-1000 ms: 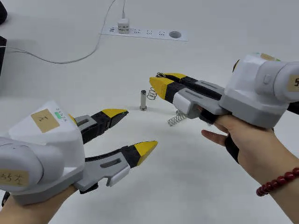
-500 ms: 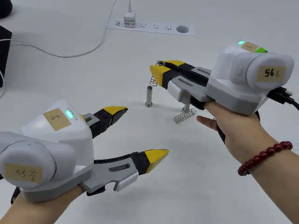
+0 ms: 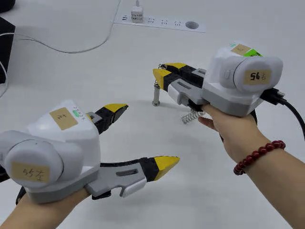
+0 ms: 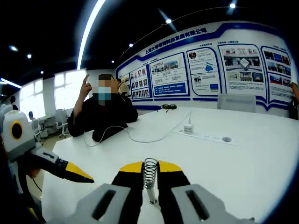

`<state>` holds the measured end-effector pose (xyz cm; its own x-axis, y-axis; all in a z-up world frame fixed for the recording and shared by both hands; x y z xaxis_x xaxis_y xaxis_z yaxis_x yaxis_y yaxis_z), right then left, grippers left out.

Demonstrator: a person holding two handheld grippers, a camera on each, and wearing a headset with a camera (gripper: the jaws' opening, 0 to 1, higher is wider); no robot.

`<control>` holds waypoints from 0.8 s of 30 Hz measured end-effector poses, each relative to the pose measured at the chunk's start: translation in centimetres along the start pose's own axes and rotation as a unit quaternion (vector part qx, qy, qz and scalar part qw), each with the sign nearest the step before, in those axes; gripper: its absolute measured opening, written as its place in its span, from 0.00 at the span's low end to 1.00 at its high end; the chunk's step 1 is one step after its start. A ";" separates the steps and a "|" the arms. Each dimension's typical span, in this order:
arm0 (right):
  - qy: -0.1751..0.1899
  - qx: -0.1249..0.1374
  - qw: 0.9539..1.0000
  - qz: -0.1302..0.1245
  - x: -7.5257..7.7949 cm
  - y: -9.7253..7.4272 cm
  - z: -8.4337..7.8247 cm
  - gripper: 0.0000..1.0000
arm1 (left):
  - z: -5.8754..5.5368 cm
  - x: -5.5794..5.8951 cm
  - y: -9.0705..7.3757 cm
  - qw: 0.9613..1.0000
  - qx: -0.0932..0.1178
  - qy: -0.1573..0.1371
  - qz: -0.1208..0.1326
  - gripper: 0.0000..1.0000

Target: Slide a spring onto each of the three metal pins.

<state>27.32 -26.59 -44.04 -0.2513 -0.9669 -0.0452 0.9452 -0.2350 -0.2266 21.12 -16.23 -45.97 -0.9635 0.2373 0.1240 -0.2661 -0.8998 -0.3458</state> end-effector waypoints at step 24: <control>-0.069 -0.051 0.996 -0.007 -0.3 0.9 -3.8 0.12 | 0.0 -0.4 -0.2 1.000 -0.001 0.002 0.014 0.82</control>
<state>27.45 -26.10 -47.94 -0.2274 -0.9696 0.0908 0.9140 -0.2447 -0.3236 21.60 -16.15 -45.92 -0.9705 0.2141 0.1110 -0.2399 -0.9050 -0.3515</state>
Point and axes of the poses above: the centre of the closed fingertips' face, and the gripper's own axes: y roughly forward along the fingers, x roughly to its right, z roughly out of its top, the point moved 2 cm from there along -y, roughly backward along the fingers, and after that the axes turned 12 degrees about -z, right-handed, at the moved point
